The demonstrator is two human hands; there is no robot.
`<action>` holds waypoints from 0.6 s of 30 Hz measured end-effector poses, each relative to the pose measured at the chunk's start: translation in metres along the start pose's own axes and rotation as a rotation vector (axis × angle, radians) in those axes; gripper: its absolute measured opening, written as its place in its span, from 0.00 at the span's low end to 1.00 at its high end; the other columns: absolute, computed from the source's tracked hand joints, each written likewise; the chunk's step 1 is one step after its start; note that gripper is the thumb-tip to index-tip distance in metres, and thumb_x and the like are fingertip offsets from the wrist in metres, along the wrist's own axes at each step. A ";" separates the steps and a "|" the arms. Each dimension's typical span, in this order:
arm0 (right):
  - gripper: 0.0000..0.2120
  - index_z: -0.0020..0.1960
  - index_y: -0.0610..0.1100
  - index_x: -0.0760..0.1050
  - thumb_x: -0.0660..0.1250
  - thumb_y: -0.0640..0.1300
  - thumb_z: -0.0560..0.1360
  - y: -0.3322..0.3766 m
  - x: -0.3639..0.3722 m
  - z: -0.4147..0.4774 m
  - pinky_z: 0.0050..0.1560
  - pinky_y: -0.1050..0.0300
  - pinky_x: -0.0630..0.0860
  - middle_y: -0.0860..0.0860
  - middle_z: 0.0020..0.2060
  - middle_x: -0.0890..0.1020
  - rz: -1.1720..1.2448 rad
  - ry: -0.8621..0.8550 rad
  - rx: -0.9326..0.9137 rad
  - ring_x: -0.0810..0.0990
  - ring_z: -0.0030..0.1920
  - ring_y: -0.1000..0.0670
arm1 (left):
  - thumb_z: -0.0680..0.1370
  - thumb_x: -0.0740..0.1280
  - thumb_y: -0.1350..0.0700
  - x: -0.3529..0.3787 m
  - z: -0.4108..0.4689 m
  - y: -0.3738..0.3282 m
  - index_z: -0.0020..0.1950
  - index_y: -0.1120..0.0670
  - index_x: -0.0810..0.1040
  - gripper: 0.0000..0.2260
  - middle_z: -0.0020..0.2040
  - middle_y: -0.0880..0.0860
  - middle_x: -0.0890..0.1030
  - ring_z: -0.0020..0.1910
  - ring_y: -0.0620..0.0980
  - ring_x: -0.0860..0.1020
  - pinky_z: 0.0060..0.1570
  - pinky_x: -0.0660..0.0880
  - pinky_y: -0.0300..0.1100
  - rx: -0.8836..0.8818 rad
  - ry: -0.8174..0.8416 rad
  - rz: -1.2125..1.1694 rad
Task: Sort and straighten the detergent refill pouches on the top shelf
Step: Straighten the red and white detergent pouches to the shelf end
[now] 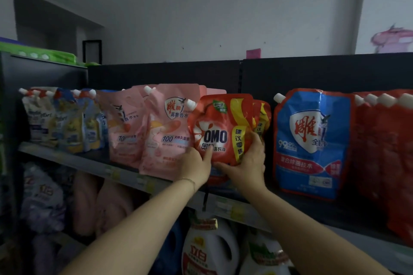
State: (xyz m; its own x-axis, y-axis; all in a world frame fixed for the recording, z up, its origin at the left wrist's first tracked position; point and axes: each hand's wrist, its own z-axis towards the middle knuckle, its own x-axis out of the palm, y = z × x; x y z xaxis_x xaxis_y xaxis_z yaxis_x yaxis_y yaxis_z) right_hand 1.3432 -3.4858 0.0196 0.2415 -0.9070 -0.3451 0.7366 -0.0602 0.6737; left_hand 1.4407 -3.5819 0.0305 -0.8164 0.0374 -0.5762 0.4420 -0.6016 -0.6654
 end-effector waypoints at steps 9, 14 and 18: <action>0.57 0.69 0.54 0.61 0.79 0.67 0.45 -0.018 0.010 0.015 0.59 0.44 0.77 0.54 0.58 0.76 0.255 0.188 0.278 0.77 0.58 0.49 | 0.82 0.47 0.40 0.005 0.018 -0.021 0.51 0.63 0.78 0.30 0.49 0.60 0.81 0.36 0.51 0.75 0.33 0.70 0.42 -0.042 0.149 0.215; 0.46 0.64 0.56 0.59 0.84 0.52 0.55 -0.024 0.009 0.025 0.58 0.47 0.77 0.57 0.53 0.77 0.391 0.298 0.282 0.78 0.54 0.51 | 0.81 0.44 0.38 -0.009 0.031 -0.030 0.71 0.63 0.66 0.33 0.58 0.61 0.77 0.51 0.57 0.77 0.52 0.78 0.48 -0.228 0.455 0.166; 0.48 0.64 0.50 0.65 0.85 0.49 0.50 -0.028 0.014 0.037 0.56 0.46 0.78 0.52 0.53 0.81 0.457 0.316 0.347 0.81 0.53 0.48 | 0.81 0.41 0.37 -0.007 0.026 -0.043 0.78 0.61 0.54 0.34 0.75 0.63 0.60 0.72 0.61 0.64 0.69 0.66 0.53 -0.303 0.554 0.082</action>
State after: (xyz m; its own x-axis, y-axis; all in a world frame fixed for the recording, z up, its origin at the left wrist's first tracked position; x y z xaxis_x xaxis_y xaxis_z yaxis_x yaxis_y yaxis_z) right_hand 1.3026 -3.5121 0.0196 0.6952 -0.7098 -0.1135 0.2815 0.1236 0.9516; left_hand 1.4177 -3.5771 0.0760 -0.4976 0.4572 -0.7372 0.6468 -0.3707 -0.6665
